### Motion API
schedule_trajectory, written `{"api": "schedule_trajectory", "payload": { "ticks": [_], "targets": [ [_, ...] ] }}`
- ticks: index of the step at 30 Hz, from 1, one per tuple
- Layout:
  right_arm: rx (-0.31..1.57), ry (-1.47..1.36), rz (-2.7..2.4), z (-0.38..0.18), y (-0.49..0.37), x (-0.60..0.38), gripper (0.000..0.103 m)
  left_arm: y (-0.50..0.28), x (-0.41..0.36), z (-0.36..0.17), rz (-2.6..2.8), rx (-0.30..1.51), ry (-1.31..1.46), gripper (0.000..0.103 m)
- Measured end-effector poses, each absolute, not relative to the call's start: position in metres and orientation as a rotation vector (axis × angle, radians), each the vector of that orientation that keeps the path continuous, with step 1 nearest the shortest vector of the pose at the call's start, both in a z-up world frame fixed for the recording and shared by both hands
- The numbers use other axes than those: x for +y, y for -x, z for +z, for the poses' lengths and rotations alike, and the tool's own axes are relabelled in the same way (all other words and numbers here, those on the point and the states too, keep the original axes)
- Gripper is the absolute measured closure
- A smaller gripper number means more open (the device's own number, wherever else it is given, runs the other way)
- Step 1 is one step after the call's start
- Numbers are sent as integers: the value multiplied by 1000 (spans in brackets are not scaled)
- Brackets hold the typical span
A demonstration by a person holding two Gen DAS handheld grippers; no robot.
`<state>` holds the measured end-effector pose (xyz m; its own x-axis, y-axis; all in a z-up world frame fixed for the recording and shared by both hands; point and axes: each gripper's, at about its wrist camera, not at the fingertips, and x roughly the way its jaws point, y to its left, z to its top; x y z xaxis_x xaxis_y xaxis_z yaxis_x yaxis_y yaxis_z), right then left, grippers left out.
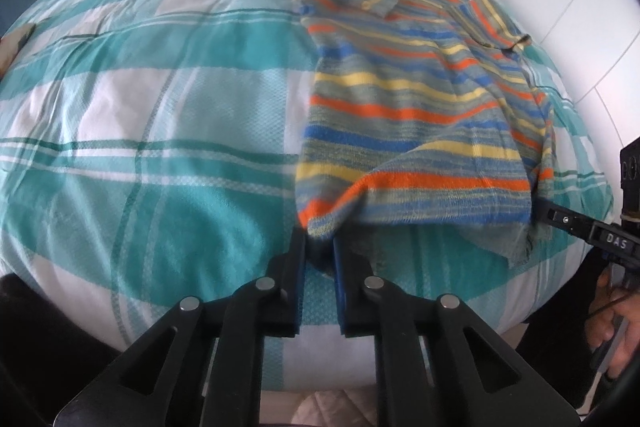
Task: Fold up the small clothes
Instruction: 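Grasp the sweater hem with the left gripper while the right gripper grasps the hem and pulls it straight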
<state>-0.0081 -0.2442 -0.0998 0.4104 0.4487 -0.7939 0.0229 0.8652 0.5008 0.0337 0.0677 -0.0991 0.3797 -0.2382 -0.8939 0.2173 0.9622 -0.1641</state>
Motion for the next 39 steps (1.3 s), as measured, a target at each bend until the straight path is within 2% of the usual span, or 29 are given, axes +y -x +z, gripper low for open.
{"api": "schedule_trajectory", "payload": {
  "ticks": [3, 9, 11, 13, 15, 16, 17, 18, 19, 20, 21, 22, 23, 27, 31, 39],
  "targets": [
    [1121, -489, 245, -84, 33, -282, 98, -29, 77, -90, -330, 1139, 32, 97],
    [1121, -388, 7, -55, 83, -366, 98, -16, 77, -69, -383, 1121, -45, 97],
    [1141, -407, -4, -65, 85, -376, 98, -15, 76, -69, -386, 1123, -51, 85],
    [1139, -465, 25, -75, 84, -380, 98, -13, 79, -71, -376, 1115, -38, 45],
    [1147, -520, 48, -84, 80, -382, 91, -11, 83, -73, -371, 1105, -10, 35],
    [1152, -539, 55, -88, 76, -378, 85, -11, 84, -76, -380, 1112, 9, 35],
    [1151, -551, 60, -92, 73, -374, 69, -12, 84, -80, -388, 1126, 31, 35],
    [1147, -552, 67, -95, 72, -373, 59, -14, 82, -85, -390, 1140, 47, 36],
    [1150, -545, 73, -100, 69, -368, 59, -16, 78, -90, -387, 1154, 53, 44],
    [1159, -540, 82, -104, 67, -366, 59, -19, 72, -96, -385, 1170, 49, 58],
    [1163, -546, 89, -105, 66, -366, 67, -22, 65, -103, -387, 1191, 36, 99],
    [1158, -560, 94, -105, 66, -368, 80, -25, 60, -108, -389, 1209, 36, 99],
    [1149, -575, 101, -100, 67, -370, 99, -26, 59, -107, -377, 1206, 44, 99],
    [1089, -641, 174, -61, 83, -380, 99, -21, 80, -78, -410, 1169, 74, 100],
    [1117, -644, 219, -39, 96, -371, 99, -7, 102, -57, -431, 1170, 67, 100],
    [1295, -563, 115, -107, 86, -351, 99, -3, 88, -106, -322, 1273, -74, 100]
  ]
}}
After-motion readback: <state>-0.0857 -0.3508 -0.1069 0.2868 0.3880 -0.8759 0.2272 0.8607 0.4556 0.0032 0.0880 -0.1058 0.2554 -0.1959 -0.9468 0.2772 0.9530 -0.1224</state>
